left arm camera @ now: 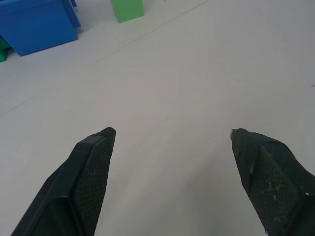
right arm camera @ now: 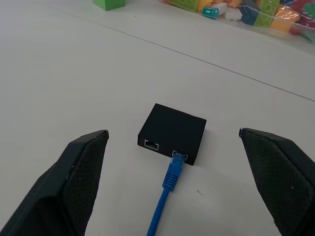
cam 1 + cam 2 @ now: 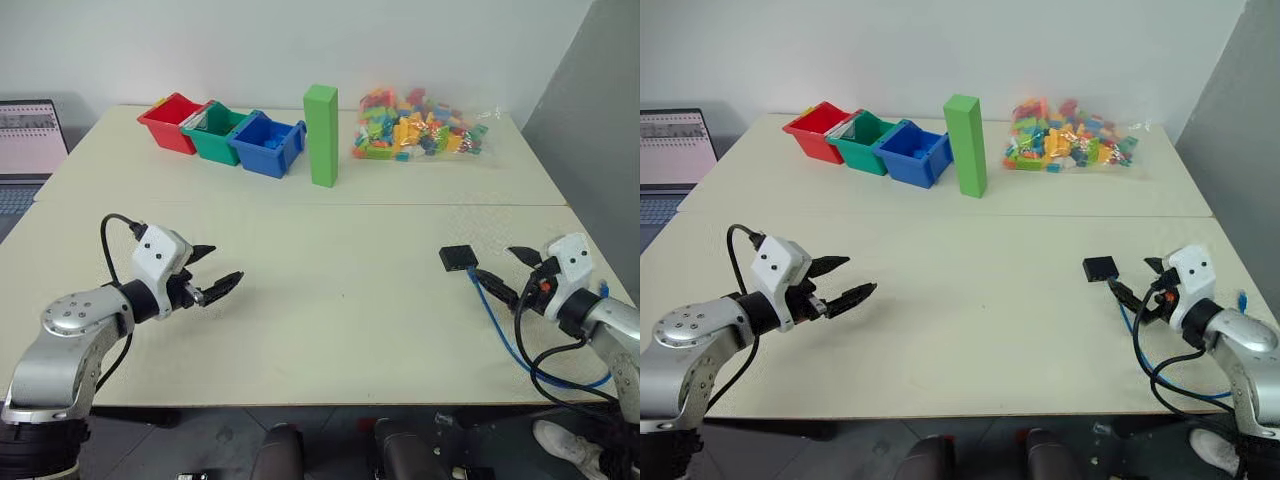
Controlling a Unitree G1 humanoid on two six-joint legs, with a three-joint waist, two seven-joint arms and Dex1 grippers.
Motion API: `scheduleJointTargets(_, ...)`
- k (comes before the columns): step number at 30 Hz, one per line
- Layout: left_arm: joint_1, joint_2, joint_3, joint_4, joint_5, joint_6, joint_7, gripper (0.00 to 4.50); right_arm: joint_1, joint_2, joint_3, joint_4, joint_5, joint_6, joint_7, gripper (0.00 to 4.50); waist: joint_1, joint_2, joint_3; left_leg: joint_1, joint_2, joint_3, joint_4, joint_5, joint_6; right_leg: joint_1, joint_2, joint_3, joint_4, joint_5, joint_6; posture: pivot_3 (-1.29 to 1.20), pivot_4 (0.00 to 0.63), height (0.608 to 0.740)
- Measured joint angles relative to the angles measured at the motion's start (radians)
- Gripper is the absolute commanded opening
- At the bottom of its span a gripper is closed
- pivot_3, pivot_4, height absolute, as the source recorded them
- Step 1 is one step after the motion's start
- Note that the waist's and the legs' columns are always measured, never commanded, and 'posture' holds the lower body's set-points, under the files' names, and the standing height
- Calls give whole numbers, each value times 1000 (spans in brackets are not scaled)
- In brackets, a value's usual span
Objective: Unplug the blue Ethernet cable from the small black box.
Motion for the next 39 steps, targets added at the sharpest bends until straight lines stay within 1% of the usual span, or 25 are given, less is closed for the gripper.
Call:
scheduleJointTargets(14, 12, 0, 0, -45, -1, 14, -7, 3975, 0, -5, -1, 16, 10, -1, 0, 4500, 0, 0, 0, 0, 0, 0, 0, 0, 0, 0, 0, 0, 0, 0, 0, 0, 150, 740)
scheduleJointTargets(21, 6, 0, -15, -74, -12, 38, -15, 3975, 1, -6, 6, 38, -27, 0, -27, 4500, 0, 0, 0, 0, 0, 0, 0, 0, 0, 0, 0, 0, 0, 0, 0, 0, 150, 740)
scheduleJointTargets(25, -30, 0, -52, -110, -46, 40, -69, 3975, 7, 40, 50, 30, -57, 85, -119, 4500, 1, 0, 0, 0, 0, 0, 0, 0, 0, 0, 0, 0, 0, 0, 0, 0, 150, 740)
scheduleJointTargets(28, -39, 0, -85, -157, -66, 52, -98, 3975, 7, 84, 86, 31, -83, 113, -179, 4500, 0, 0, 0, 0, 0, 1, 0, 0, 0, 0, 0, 1, 0, 0, 0, 0, 150, 740)
scheduleJointTargets(34, -44, 26, -154, -191, -83, 75, -163, 3975, -33, 172, 97, 58, -116, 166, -297, 4500, -2, 0, 0, 0, 0, 0, 0, 0, 0, 0, 0, 1, 0, 0, 0, 0, 150, 740)
scheduleJointTargets(35, -46, 26, -162, -194, -88, 76, -170, 4023, -42, 186, 100, 66, -119, 168, -313, 4219, -2, 0, 0, 0, 0, 0, 0, 0, 0, 0, 0, 1, 0, 0, 0, 0, 150, 740)
scheduleJointTargets(36, -46, 26, -164, -195, -91, 76, -174, 4023, -45, 188, 102, 66, -122, 168, -318, 4137, -2, 0, 0, 0, 0, 0, 0, 0, 0, 0, 0, 1, 0, 0, 0, 0, 150, 740)
scheduleJointTargets(39, -49, 29, -177, -197, -100, 83, -197, 4023, -60, 198, 117, 70, -127, 174, -328, 3455, -2, 0, 0, 0, 0, 0, 0, 0, 0, 0, 0, 1, 0, 0, 0, 0, 150, 740)
